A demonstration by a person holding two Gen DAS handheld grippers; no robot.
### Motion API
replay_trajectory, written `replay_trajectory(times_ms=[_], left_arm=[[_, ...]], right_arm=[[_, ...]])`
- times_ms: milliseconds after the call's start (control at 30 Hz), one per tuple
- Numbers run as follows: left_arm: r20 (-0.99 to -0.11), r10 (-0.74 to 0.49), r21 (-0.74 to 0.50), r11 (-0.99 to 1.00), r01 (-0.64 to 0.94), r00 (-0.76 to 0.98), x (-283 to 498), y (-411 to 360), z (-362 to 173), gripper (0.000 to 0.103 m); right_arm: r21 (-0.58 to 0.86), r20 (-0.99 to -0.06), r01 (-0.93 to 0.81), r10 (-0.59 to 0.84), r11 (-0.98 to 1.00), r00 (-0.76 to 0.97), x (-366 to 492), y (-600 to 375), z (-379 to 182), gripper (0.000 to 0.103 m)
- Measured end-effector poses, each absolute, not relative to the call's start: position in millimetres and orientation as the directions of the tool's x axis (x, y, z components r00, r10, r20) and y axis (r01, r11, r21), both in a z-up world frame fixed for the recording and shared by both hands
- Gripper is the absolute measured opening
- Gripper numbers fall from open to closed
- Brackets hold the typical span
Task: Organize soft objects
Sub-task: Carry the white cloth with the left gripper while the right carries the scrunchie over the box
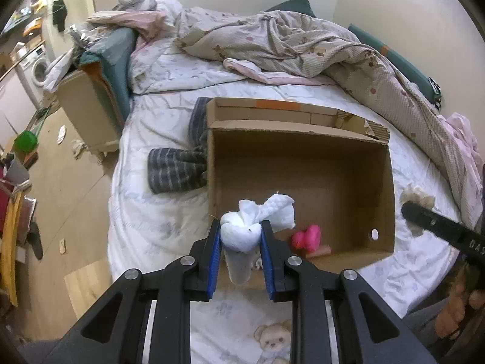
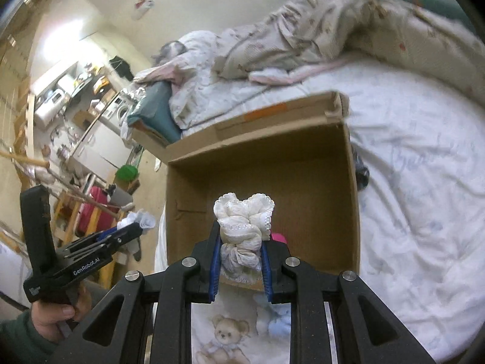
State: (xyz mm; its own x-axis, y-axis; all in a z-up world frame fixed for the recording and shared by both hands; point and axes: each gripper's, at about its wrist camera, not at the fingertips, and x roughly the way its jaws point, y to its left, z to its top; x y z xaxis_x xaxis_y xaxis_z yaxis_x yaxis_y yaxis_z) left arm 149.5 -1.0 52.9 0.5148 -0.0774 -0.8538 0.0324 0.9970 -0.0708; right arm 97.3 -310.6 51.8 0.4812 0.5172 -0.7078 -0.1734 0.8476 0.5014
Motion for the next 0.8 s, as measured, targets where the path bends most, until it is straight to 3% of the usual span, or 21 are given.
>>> replay_trajectory(times_ms=[467, 633, 733, 800], left_arm=[[-0.853, -0.152, -0.099, 0.986, 0.131, 0.500, 165.3, -22.5, 2.4, 0.022], [-0.877, -0.133, -0.087, 0.989, 0.120, 0.462, 170.0, -22.6, -8.8, 0.022], [-0.897, -0.063, -0.003, 0.991, 0.136, 0.438, 169.0, -29.1, -17.3, 0.022], [-0.905, -0.084, -0.029, 0.990, 0.137, 0.416, 169.5, -27.8, -22.2, 0.022]], right_arm=[[0.508, -0.777, -0.065, 0.490, 0.859, 0.397, 117.0, -312.6, -4.6, 0.024], [0.454, -0.820, -0.065, 0.445, 0.889, 0.360, 121.2, -301.5, -16.8, 0.024], [0.424, -0.845, -0.060, 0.418, 0.904, 0.335, 119.6, -296.5, -25.5, 0.024], [0.401, -0.860, -0.057, 0.397, 0.914, 0.320, 119.9, -294.5, -30.5, 0.024]])
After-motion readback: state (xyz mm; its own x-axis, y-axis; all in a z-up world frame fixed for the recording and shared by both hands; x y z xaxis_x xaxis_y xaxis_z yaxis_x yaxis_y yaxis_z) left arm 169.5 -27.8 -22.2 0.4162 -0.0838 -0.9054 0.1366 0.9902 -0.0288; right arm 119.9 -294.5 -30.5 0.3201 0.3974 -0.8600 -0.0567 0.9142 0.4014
